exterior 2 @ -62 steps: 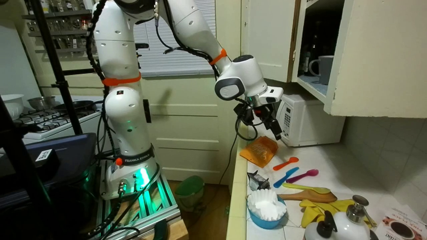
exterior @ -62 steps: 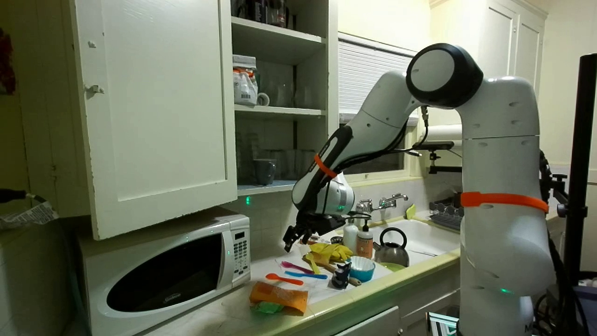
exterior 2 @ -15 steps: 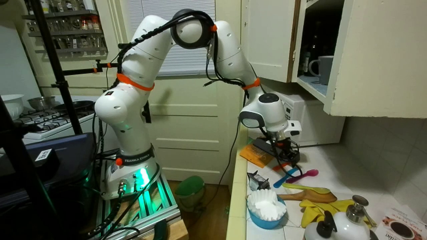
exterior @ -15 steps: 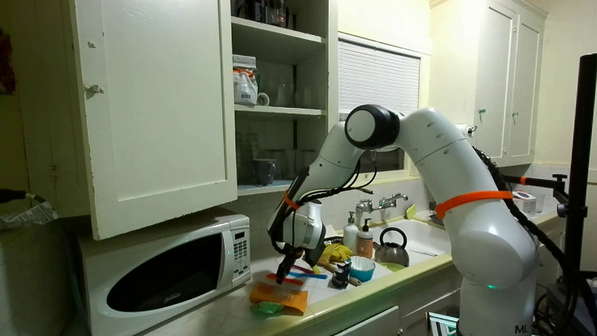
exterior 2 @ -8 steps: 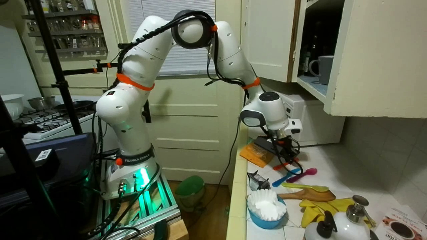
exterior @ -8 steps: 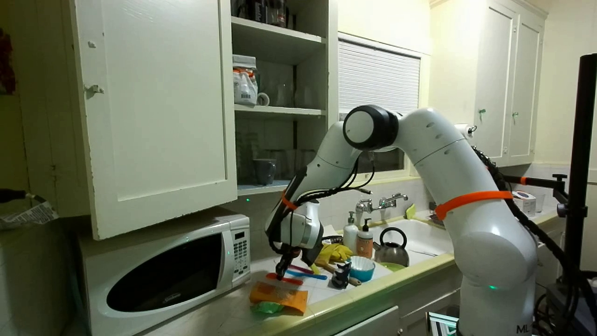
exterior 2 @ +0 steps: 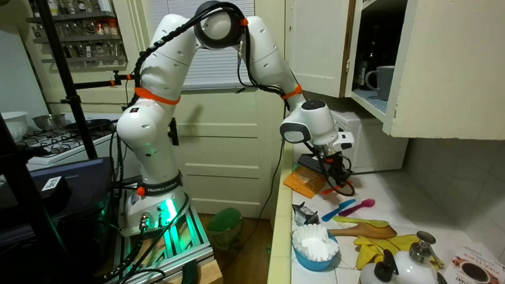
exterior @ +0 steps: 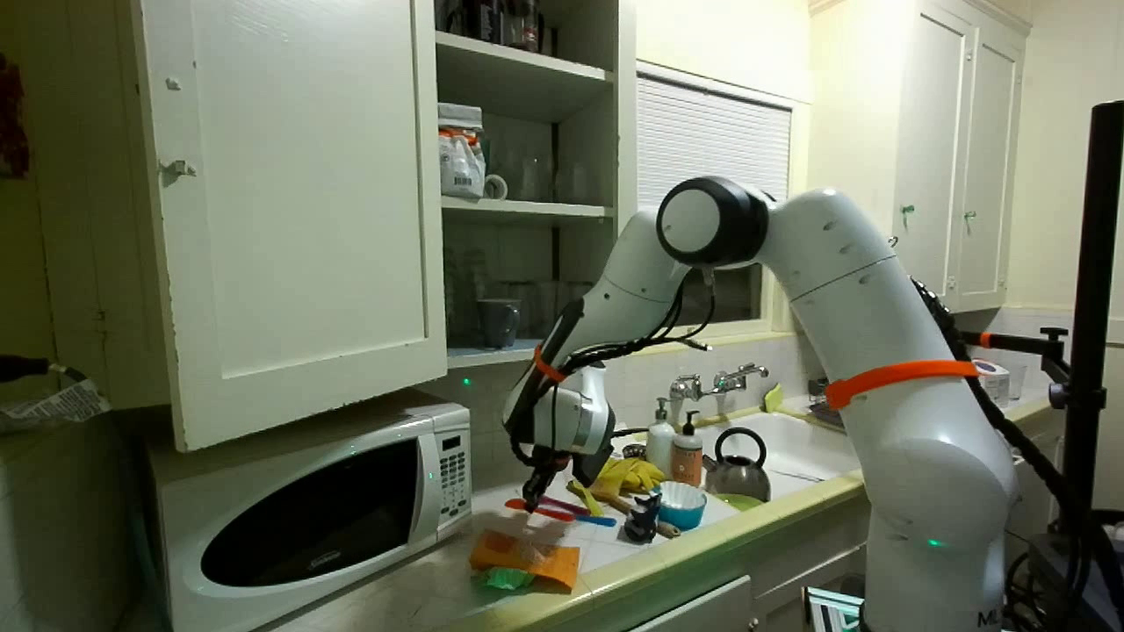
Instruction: Put the orange spoon in the grey block in the cabinet
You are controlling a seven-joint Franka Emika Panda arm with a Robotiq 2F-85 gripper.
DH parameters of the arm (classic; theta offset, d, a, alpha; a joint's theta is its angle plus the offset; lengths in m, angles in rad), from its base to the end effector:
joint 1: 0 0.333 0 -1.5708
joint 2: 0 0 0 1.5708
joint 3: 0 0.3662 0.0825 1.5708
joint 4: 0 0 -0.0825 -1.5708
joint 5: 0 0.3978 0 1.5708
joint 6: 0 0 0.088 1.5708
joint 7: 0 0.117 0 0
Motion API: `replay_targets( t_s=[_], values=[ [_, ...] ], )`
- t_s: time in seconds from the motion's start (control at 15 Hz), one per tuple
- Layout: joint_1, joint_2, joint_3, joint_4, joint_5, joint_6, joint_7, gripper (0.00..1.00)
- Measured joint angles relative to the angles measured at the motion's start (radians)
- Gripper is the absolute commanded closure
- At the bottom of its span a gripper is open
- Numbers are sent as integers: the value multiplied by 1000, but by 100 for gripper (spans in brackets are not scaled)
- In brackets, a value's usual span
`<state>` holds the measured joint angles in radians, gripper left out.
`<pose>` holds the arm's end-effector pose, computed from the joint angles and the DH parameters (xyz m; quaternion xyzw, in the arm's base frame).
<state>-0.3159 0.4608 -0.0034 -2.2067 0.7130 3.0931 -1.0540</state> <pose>0.5551 -0.2401 0.2288 0.9760 0.0146 0.2100 0.0564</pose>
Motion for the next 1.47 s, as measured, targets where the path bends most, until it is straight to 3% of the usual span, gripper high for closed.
replay_targets(
  t_s=[0.27, 0.6, 0.87, 1.13, 1.33, 1.47],
  values=[
    [-104, -128, 120, -80, 91, -12, -34, 96],
    [-221, -270, 195, -192, 182, -61, -151, 96],
    [-289, -416, 210, -314, 257, -199, -334, 96],
    [-335, -618, 144, -464, 286, -400, -528, 96],
    [-279, -783, -42, -558, 279, -543, -630, 96],
    [-322, -852, -81, -560, 279, -633, -680, 96]
  ],
)
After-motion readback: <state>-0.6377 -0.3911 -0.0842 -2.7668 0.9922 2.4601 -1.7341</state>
